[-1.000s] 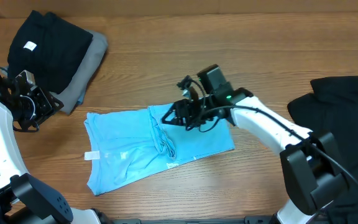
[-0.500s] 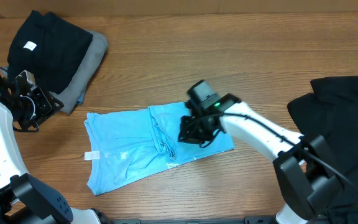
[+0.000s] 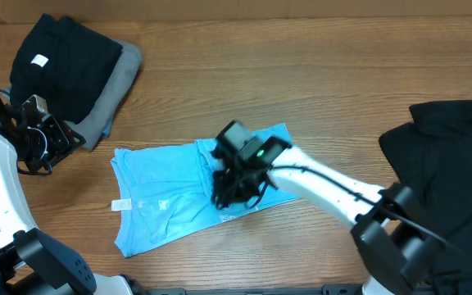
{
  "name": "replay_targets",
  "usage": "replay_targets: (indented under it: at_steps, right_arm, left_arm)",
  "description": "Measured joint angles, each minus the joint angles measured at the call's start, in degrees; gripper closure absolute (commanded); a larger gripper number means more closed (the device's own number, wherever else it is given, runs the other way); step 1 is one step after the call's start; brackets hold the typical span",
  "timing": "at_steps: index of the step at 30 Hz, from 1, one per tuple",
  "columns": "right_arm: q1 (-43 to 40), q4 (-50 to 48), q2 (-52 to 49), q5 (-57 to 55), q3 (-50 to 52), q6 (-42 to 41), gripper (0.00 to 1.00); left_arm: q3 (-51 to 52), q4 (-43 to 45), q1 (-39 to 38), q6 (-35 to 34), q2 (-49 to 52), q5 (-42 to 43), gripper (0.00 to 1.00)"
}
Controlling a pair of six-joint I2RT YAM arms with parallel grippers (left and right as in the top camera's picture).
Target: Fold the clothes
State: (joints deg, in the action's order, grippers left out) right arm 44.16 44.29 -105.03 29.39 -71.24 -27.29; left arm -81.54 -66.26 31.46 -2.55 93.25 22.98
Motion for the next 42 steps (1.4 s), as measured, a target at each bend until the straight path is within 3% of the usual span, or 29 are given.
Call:
replay_targets:
  at_steps: [8,14,23,28,34,36,38,42]
  right_arm:
    - [-9.20,4.76,3.85,-3.91,-2.75,2.75,0.86]
    - [-9.81,-2.89,0.57,-5.35,1.01,-2.69,0.96]
    - [-1.14,-13.62,-8.37,6.16,4.79,-7.41,0.96]
    - [4.35,-11.13,-8.28,11.06,3.91,-4.24,0.96]
    - [-1.84,-4.42,-3.58,6.88,2.27,-0.55,0.96]
    - [-4.42,-5.33,-1.01,4.59,1.75,0.22,0.96]
    - [-6.73,-6.97,0.94,2.29,1.11,0.59,0.96]
    - [-9.25,-11.21,1.40,-2.67,0.72,-0.52,0.96]
  left_arm:
    - [0.00,0.11,0.00,0.00,0.00,0.00,0.59]
    - [0.00,0.26,0.00,0.00,0.00,0.02,0.60]
    - [0.00,0.24,0.00,0.00,0.00,0.00,0.60]
    - [0.00,0.09,0.00,0.00,0.00,0.02,0.59]
    - [0.00,-0.55,0.00,0.00,0.00,0.00,0.59]
    - [0.00,-0.72,0.00,0.00,0.00,0.00,0.68]
    - [0.00,-1.07,-0.02,0.28,0.00,0.00,0.70]
    - [0.00,-1.70,-1.62,2.93,0.00,0.48,0.60]
